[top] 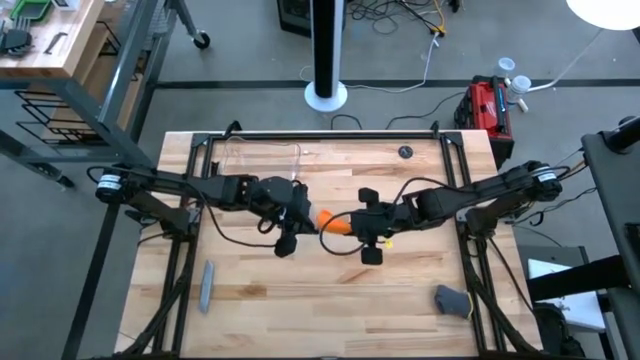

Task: Roll bandage
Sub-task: Put the rolled orange bandage into the transparent zip bag

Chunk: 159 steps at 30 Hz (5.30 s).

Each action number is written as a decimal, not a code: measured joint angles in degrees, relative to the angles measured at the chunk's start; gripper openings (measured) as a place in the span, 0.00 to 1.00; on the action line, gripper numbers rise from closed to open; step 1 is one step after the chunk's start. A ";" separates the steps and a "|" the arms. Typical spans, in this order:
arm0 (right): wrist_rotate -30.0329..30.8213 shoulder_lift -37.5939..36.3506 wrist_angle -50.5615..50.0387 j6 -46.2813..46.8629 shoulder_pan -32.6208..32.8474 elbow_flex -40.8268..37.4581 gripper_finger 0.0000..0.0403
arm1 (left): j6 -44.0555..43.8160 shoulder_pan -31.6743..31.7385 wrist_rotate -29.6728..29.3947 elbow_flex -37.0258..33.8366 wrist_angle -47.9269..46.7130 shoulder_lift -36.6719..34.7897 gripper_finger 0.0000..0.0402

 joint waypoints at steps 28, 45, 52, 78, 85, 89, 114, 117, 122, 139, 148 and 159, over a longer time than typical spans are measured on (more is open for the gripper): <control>-2.63 7.23 0.67 20.14 -1.88 5.65 0.10 | 38.86 -5.70 -9.51 0.15 8.06 0.07 0.00; -7.75 14.28 -7.12 10.21 -2.94 18.69 0.10 | 28.23 -7.29 -13.70 0.00 -1.16 -0.04 0.00; -5.21 14.45 -7.13 11.66 -3.11 18.85 0.10 | 36.60 -7.15 -15.27 -0.54 -1.31 0.63 0.00; 1.41 4.99 -9.11 11.25 -3.15 19.70 0.72 | 35.78 -6.95 -10.39 -3.04 25.30 0.72 0.00; 1.23 -0.08 -10.08 11.10 -3.17 19.53 0.68 | 33.01 -6.12 -10.97 -3.66 28.80 0.66 0.00; 1.62 -6.07 -11.06 11.87 -3.17 19.53 0.67 | 32.66 -5.94 -11.41 -3.93 28.84 0.66 0.00; 22.68 -13.44 -21.70 13.38 13.99 14.26 0.01 | 22.91 -5.70 -12.44 -3.91 43.25 0.63 0.00; 23.05 -12.49 -19.25 12.31 13.97 14.24 0.00 | 22.28 -5.70 -12.46 -3.91 43.25 0.63 0.00; 25.66 -11.70 -17.42 10.70 13.71 14.24 0.00 | 22.12 -5.70 -12.44 -3.91 43.19 0.74 0.00; 25.13 -6.87 -8.50 3.43 10.04 14.28 0.00 | 24.70 -5.79 -4.44 -3.86 43.41 0.94 0.00; 20.64 -6.53 -6.13 2.61 9.77 15.16 0.00 | 35.40 -5.80 -4.66 -3.85 37.82 0.98 0.00; 25.86 -7.33 -7.11 -0.20 9.62 18.11 0.00 | 33.69 -6.21 -4.43 -3.89 40.33 0.98 0.00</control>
